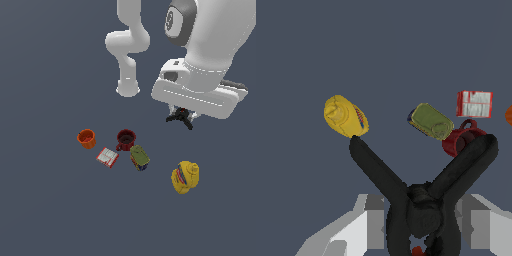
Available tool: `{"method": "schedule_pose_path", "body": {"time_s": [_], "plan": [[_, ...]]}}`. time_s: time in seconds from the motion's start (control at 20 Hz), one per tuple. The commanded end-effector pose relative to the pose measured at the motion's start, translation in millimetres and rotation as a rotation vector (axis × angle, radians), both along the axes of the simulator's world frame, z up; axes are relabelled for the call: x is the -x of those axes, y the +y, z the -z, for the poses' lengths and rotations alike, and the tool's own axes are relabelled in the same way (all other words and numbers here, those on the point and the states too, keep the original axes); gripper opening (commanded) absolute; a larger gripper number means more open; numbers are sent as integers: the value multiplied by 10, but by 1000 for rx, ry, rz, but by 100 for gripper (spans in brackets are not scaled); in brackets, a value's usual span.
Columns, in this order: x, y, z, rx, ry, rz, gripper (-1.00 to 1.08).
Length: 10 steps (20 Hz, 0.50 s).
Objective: Pick up a designated object from a clutter of objects.
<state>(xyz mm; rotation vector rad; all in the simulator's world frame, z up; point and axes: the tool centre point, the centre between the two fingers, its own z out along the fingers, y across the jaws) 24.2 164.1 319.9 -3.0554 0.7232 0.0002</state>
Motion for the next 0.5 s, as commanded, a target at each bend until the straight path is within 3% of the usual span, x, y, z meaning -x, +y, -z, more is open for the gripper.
{"method": "schedule_pose_path", "body": {"time_s": [0.0,0.45], "plan": [[-87,16,-180,1,1,1,-100],[-346,72,-671,1,0,1,-100]]}}
